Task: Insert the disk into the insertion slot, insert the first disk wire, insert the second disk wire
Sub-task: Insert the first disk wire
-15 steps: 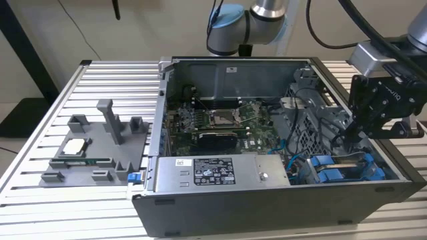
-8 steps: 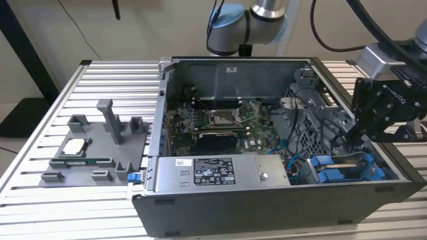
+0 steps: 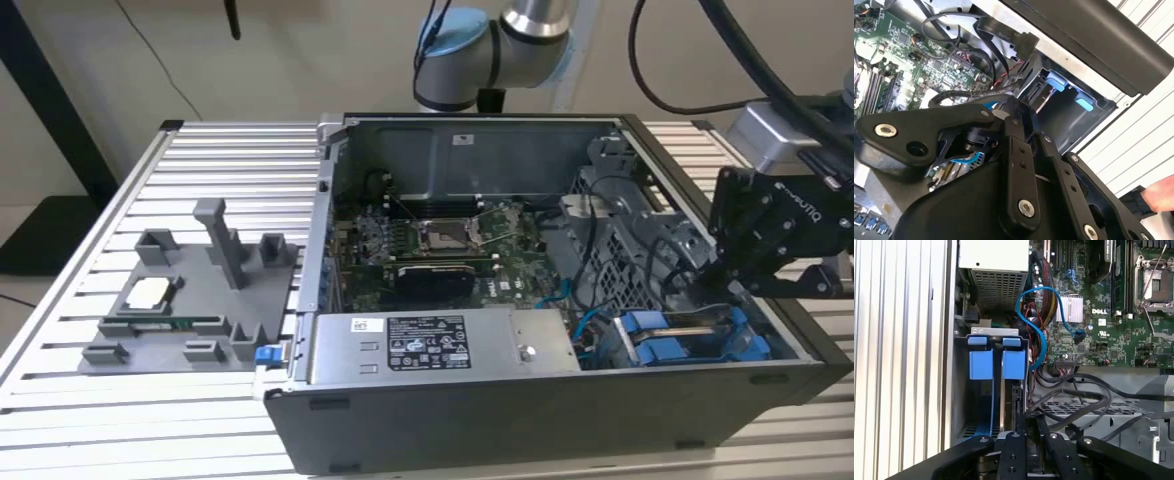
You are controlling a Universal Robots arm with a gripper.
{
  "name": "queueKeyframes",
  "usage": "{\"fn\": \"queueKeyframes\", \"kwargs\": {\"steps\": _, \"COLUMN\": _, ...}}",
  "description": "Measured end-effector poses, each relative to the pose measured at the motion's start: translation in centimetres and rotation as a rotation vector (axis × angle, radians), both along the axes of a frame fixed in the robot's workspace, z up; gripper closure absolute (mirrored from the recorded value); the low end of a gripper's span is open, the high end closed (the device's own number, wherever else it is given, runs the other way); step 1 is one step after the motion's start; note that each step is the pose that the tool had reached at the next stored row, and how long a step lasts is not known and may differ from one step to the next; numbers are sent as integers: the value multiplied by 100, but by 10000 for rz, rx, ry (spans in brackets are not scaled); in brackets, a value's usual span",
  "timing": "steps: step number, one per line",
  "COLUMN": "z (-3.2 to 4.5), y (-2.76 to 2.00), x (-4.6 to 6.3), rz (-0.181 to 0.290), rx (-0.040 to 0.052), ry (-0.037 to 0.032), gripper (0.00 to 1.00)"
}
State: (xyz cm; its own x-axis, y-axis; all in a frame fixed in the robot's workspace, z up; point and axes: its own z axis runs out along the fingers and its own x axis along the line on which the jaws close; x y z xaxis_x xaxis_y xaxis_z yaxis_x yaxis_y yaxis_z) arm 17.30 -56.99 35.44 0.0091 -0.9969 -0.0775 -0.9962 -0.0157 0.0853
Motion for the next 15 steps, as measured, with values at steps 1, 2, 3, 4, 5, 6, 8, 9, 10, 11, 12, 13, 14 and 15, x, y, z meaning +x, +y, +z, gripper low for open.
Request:
{"fn": "queueKeyframes", "kwargs": {"steps": 1, "z": -7, "y": -10, "x": 7, "rz": 0, "rx": 0, "ry": 10, "gripper": 81}}
{"fn": "queueKeyframes", "kwargs": {"steps": 2, "z": -14, "y": -20, "x": 12, "rz": 0, "rx": 1, "ry": 19, "gripper": 81}}
{"fn": "queueKeyframes", "kwargs": {"steps": 3, "z": -21, "y": -28, "x": 16, "rz": -1, "rx": -1, "ry": 25, "gripper": 81}}
{"fn": "queueKeyframes", "kwargs": {"steps": 4, "z": -30, "y": -34, "x": 16, "rz": -3, "rx": 1, "ry": 27, "gripper": 81}}
{"fn": "queueKeyframes", "kwargs": {"steps": 5, "z": -38, "y": -37, "x": 17, "rz": -6, "rx": 2, "ry": 28, "gripper": 81}}
{"fn": "queueKeyframes", "kwargs": {"steps": 6, "z": -46, "y": -40, "x": 18, "rz": -7, "rx": 1, "ry": 29, "gripper": 81}}
{"fn": "queueKeyframes", "kwargs": {"steps": 8, "z": -62, "y": -46, "x": 20, "rz": -13, "rx": 1, "ry": 29, "gripper": 81}}
{"fn": "queueKeyframes", "kwargs": {"steps": 9, "z": -71, "y": -49, "x": 21, "rz": -16, "rx": 1, "ry": 29, "gripper": 81}}
{"fn": "queueKeyframes", "kwargs": {"steps": 10, "z": -79, "y": -50, "x": 23, "rz": -18, "rx": 1, "ry": 29, "gripper": 81}}
{"fn": "queueKeyframes", "kwargs": {"steps": 11, "z": -85, "y": -51, "x": 25, "rz": -18, "rx": 0, "ry": 29, "gripper": 81}}
{"fn": "queueKeyframes", "kwargs": {"steps": 12, "z": -91, "y": -52, "x": 27, "rz": -19, "rx": 0, "ry": 29, "gripper": 81}}
{"fn": "queueKeyframes", "kwargs": {"steps": 13, "z": -99, "y": -53, "x": 29, "rz": -19, "rx": 0, "ry": 29, "gripper": 81}}
{"fn": "queueKeyframes", "kwargs": {"steps": 14, "z": -104, "y": -53, "x": 32, "rz": -20, "rx": 0, "ry": 29, "gripper": 81}}
{"fn": "queueKeyframes", "kwargs": {"steps": 15, "z": -110, "y": -53, "x": 34, "rz": -19, "rx": 1, "ry": 29, "gripper": 81}}
